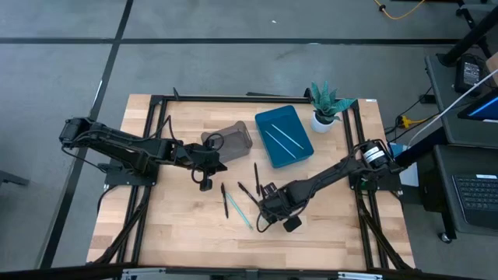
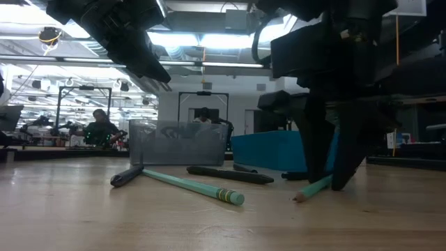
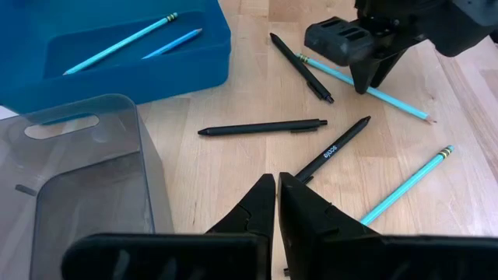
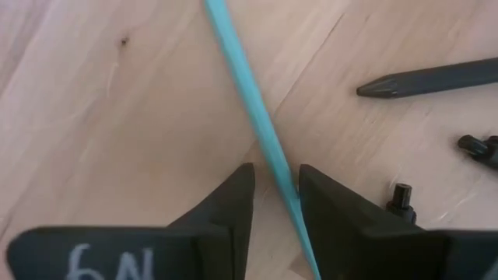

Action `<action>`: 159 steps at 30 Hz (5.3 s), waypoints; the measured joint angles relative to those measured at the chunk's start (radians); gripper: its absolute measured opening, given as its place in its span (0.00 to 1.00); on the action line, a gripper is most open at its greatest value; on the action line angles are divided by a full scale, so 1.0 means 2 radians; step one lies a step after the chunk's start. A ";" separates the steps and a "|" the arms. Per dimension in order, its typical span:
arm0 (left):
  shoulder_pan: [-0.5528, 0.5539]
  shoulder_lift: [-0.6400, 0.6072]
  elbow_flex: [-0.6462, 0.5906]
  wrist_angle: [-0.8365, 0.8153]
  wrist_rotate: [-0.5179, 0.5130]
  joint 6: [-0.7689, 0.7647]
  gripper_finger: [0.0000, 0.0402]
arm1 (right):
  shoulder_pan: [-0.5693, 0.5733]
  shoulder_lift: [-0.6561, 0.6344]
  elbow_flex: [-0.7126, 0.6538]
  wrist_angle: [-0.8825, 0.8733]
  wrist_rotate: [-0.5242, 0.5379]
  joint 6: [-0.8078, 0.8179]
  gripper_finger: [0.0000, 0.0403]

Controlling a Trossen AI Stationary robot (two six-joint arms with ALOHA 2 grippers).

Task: Sort pens & pencils
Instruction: Put the light blue pencil into the blue bin

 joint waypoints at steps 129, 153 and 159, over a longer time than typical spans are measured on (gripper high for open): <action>0.000 0.000 0.000 -0.043 0.000 0.017 0.03 | -0.172 -0.061 0.039 0.013 0.021 -0.003 0.30; 0.000 0.000 0.000 -0.056 0.000 0.016 0.03 | -0.228 -0.057 -0.025 0.117 -0.004 -0.039 0.32; 0.000 0.000 0.000 -0.056 0.000 0.015 0.03 | -0.229 -0.056 -0.025 0.118 -0.004 -0.032 0.32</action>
